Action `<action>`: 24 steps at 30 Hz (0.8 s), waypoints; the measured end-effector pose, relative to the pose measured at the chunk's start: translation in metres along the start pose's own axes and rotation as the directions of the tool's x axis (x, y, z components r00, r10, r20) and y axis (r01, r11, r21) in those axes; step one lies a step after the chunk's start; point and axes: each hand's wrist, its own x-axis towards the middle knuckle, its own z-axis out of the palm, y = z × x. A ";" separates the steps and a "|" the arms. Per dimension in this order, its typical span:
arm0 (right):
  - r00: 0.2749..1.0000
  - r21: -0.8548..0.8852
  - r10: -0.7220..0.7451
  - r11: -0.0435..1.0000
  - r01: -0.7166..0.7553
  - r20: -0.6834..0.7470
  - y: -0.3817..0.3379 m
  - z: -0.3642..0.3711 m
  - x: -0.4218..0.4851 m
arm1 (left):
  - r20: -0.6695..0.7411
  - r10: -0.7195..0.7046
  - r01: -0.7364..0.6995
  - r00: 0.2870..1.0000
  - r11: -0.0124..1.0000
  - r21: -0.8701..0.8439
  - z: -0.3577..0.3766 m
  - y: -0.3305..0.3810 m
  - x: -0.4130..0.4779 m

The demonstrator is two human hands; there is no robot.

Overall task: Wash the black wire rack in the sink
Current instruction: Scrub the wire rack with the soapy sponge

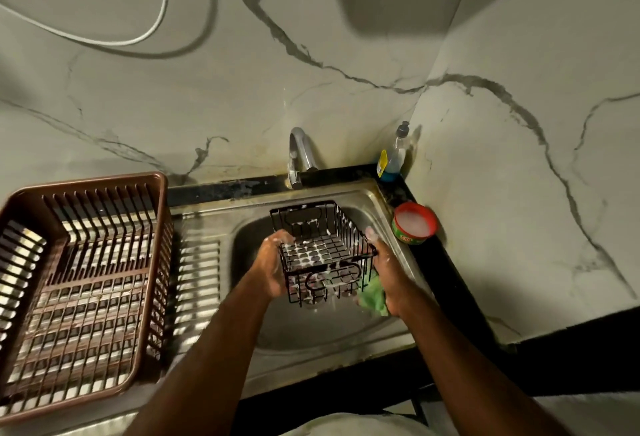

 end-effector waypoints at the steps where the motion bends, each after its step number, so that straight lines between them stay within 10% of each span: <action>1: 0.998 -0.063 0.002 0.998 -0.006 -0.057 0.001 -0.002 0.004 | -0.007 -0.007 0.007 1.000 0.999 -0.034 0.001 -0.002 0.003; 8: 0.885 -0.590 -0.382 0.791 0.165 -0.265 -0.006 -0.039 0.049 | -0.142 0.105 -0.086 0.984 0.987 0.134 0.007 -0.014 0.006; 13: 0.753 -0.359 -0.607 0.782 0.509 -0.254 -0.052 -0.004 0.036 | -0.185 0.151 -0.109 0.971 0.969 0.220 0.013 -0.025 0.009; 18: 0.877 -0.454 -0.445 0.754 0.475 0.179 -0.058 0.053 0.049 | -0.170 0.131 -0.081 0.977 0.958 0.274 0.006 -0.045 0.035; 24: 0.923 -0.477 -0.339 0.790 0.385 0.185 -0.044 0.058 0.092 | -0.119 0.229 -0.185 0.966 0.936 0.299 0.014 -0.046 0.024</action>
